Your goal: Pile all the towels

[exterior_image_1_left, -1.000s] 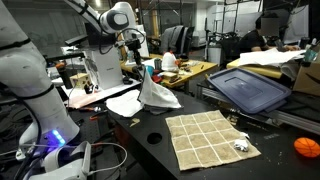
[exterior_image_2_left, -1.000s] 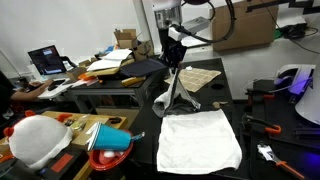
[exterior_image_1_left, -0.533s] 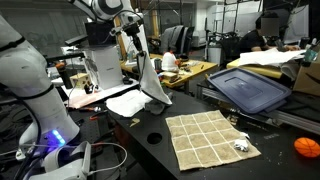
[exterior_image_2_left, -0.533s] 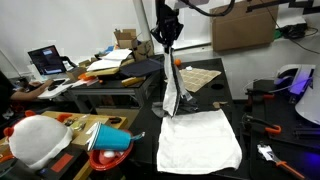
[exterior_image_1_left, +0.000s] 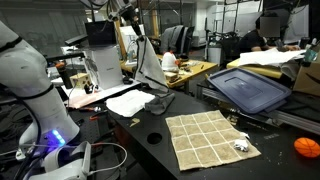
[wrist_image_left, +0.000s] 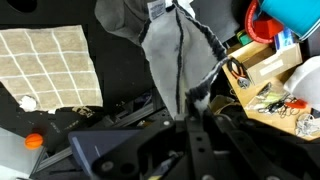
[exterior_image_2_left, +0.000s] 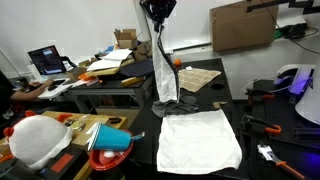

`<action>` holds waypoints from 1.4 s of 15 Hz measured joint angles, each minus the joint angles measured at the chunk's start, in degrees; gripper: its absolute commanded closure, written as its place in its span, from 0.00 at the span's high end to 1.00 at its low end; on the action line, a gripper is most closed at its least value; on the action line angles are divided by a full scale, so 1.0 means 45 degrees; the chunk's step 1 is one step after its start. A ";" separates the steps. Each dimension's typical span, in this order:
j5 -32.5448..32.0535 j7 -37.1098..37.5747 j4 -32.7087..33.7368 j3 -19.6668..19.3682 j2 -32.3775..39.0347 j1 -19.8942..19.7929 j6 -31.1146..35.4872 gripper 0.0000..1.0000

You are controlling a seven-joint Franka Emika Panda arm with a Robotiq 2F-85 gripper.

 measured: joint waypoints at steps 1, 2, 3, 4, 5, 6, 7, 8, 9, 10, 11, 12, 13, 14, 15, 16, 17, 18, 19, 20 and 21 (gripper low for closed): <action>0.0000 -0.0096 0.0196 0.0138 -0.0012 0.0010 -0.0277 0.02; 0.0000 -0.0235 0.0354 0.0285 -0.0013 0.0017 -0.0533 0.02; -0.0001 -0.0298 0.0453 0.0438 -0.0012 0.0038 -0.0742 0.02; -0.0002 -0.0369 0.0488 0.0607 -0.0010 0.0056 -0.0910 0.02; -0.0003 -0.0458 0.0486 0.0766 0.0002 0.0069 -0.1044 0.02; -0.0007 -0.0492 0.0479 0.0928 0.0034 0.0074 -0.1156 0.02; -0.0011 -0.0504 0.0466 0.1069 0.0077 0.0085 -0.1224 0.02; -0.0013 -0.0509 0.0456 0.1205 0.0135 0.0097 -0.1285 0.02; -0.0017 -0.0511 0.0450 0.1337 0.0202 0.0116 -0.1343 0.02; -0.0017 -0.0511 0.0448 0.1448 0.0278 0.0160 -0.1388 0.02; -0.0017 -0.0511 0.0448 0.1545 0.0362 0.0216 -0.1418 0.02; -0.0016 -0.0511 0.0448 0.1640 0.0445 0.0267 -0.1421 0.02; -0.0014 -0.0511 0.0448 0.1713 0.0529 0.0332 -0.1421 0.02; -0.0011 -0.0507 0.0450 0.1768 0.0612 0.0417 -0.1421 0.02; -0.0006 -0.0504 0.0453 0.1834 0.0690 0.0477 -0.1421 0.02; -0.0004 -0.0499 0.0459 0.1893 0.0759 0.0552 -0.1421 0.02; -0.0003 -0.0494 0.0467 0.1960 0.0818 0.0617 -0.1421 0.02; -0.0002 -0.0491 0.0478 0.2011 0.0871 0.0693 -0.1421 0.02; -0.0002 -0.0486 0.0492 0.2053 0.0918 0.0776 -0.1421 0.02; 0.0005 -0.0482 0.0510 0.2096 0.0953 0.0839 -0.1421 0.02; 0.0012 -0.0475 0.0538 0.2135 0.0975 0.0908 -0.1421 0.02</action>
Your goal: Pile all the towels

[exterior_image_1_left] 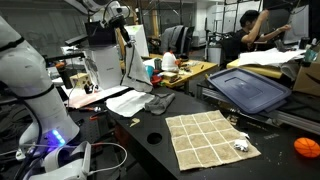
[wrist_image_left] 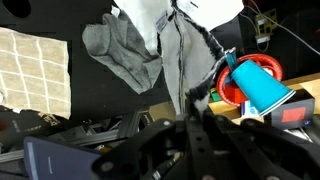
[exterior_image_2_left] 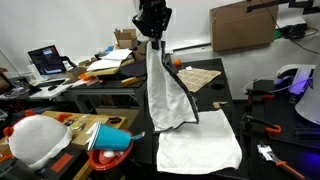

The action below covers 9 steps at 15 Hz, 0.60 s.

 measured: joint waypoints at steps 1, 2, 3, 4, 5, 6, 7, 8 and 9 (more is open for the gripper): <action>0.0009 0.0002 0.0028 0.0048 0.0003 0.0048 0.0000 0.02; 0.0042 0.0002 0.0063 0.0072 0.0003 0.0115 0.0000 0.02; 0.0201 -0.0002 0.0084 0.0073 -0.0002 0.0206 -0.0027 0.02; 0.0439 -0.0023 0.0088 0.0070 -0.0014 0.0308 -0.0104 0.02; 0.0789 -0.0136 0.0086 0.0058 -0.0036 0.0428 -0.0289 0.02; 0.1211 -0.0356 0.0067 0.0040 -0.0075 0.0569 -0.0569 0.02; 0.1664 -0.0643 0.0023 0.0007 -0.0163 0.0723 -0.0954 0.02; 0.2149 -0.0978 -0.0063 -0.0039 -0.0319 0.0878 -0.1454 0.02; 0.2591 -0.1286 -0.0195 -0.0080 -0.0525 0.1010 -0.2026 0.02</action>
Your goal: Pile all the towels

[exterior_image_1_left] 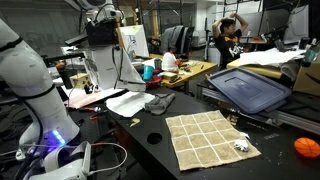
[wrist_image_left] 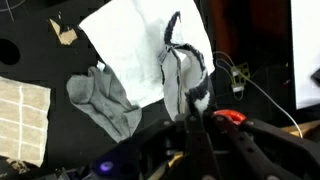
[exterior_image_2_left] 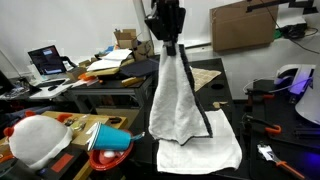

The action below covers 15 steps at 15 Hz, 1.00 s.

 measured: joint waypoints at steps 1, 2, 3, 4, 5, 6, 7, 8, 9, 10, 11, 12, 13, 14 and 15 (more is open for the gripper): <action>0.0355 -0.0252 -0.0147 -0.0046 -0.0229 0.0100 -0.0596 0.02; 0.0582 -0.0444 -0.0310 -0.0099 -0.0467 0.0158 -0.1179 0.02; 0.0693 -0.0544 -0.0499 -0.0142 -0.0736 0.0157 -0.1731 0.02; 0.0703 -0.0611 -0.0691 -0.0217 -0.0987 0.0139 -0.2214 0.02; 0.0700 -0.0705 -0.0903 -0.0327 -0.1230 0.0094 -0.2619 0.02; 0.0623 -0.0720 -0.1143 -0.0458 -0.1458 0.0008 -0.2886 0.02; 0.0485 -0.0722 -0.1405 -0.0581 -0.1657 -0.0145 -0.2986 0.02; 0.0318 -0.0722 -0.1683 -0.0706 -0.1831 -0.0366 -0.2989 0.02; 0.0116 -0.0722 -0.1946 -0.0837 -0.1940 -0.0628 -0.2879 0.02; -0.0048 -0.0722 -0.2172 -0.0962 -0.1978 -0.0910 -0.2664 0.02; -0.0179 -0.0722 -0.2380 -0.1088 -0.1969 -0.1209 -0.2321 0.02; -0.0284 -0.0720 -0.2556 -0.1198 -0.1929 -0.1491 -0.1894 0.02; -0.0336 -0.0717 -0.2713 -0.1283 -0.1863 -0.1754 -0.1402 0.02; -0.0359 -0.0713 -0.2829 -0.1332 -0.1765 -0.1968 -0.0906 0.02; -0.0366 -0.0698 -0.2938 -0.1349 -0.1621 -0.2143 -0.0353 0.02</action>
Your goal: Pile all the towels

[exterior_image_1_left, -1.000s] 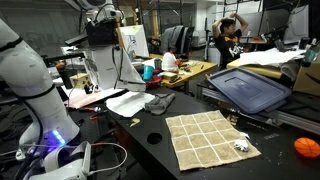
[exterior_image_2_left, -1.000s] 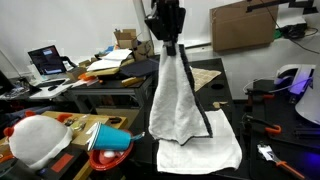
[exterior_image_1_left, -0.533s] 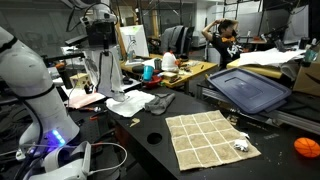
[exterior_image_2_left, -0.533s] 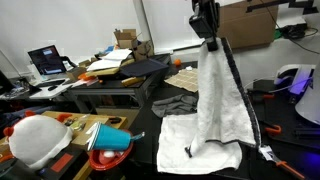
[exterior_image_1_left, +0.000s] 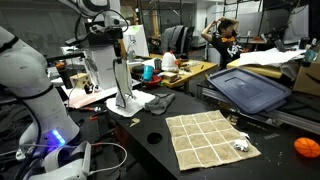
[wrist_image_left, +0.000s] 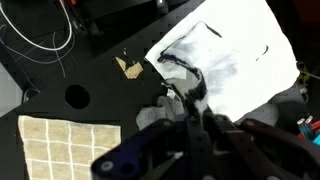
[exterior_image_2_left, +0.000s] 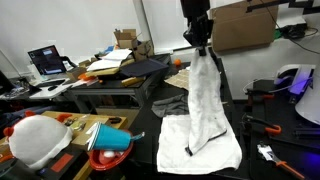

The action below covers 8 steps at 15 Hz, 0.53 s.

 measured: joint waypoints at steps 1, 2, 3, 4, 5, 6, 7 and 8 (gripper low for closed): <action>-0.0001 0.0012 -0.0092 0.0000 0.0177 -0.0105 0.0517 0.02; 0.0000 0.0037 -0.0161 0.0001 0.0382 -0.0137 0.1015 0.02; 0.0000 0.0091 -0.0208 0.0025 0.0619 -0.0137 0.1503 0.02; 0.0000 0.0231 -0.0246 0.0093 0.0873 -0.0135 0.1999 0.02; 0.0000 0.0347 -0.0267 0.0198 0.1138 -0.0129 0.2460 0.02; -0.0004 0.0521 -0.0269 0.0324 0.1413 -0.0114 0.2870 0.02; -0.0006 0.0650 -0.0269 0.0454 0.1685 -0.0083 0.3221 0.02; -0.0024 0.0809 -0.0269 0.0596 0.1949 -0.0044 0.3516 0.02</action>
